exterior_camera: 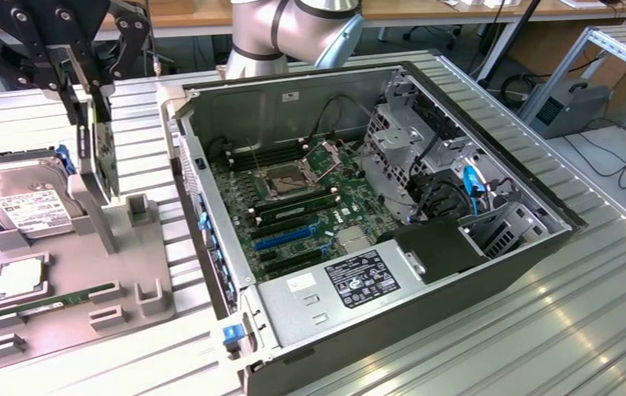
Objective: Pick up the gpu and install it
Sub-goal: 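Pick up the gpu and move the gpu toward the slot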
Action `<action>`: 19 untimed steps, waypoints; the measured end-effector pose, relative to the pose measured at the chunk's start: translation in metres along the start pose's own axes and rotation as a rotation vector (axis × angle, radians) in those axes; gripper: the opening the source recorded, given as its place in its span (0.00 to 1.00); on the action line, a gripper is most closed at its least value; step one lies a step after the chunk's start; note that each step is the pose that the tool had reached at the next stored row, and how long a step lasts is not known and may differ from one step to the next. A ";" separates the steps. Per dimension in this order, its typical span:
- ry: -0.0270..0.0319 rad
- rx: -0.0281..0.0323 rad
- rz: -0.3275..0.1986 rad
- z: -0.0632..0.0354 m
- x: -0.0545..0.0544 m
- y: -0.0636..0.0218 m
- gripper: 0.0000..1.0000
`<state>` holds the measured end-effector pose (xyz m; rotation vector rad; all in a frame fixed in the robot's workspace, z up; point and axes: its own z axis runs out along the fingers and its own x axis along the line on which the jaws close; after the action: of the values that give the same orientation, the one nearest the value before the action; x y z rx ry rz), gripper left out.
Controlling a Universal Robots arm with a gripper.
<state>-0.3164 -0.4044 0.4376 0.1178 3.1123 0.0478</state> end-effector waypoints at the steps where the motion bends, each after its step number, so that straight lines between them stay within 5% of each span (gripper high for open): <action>1: 0.0001 0.0001 0.000 -0.0005 0.000 0.0000 0.27; 19: 0.0001 0.0001 0.000 -0.0005 -0.008 0.0005 0.27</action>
<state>-0.3083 -0.4045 0.4383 0.1177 3.1124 0.0476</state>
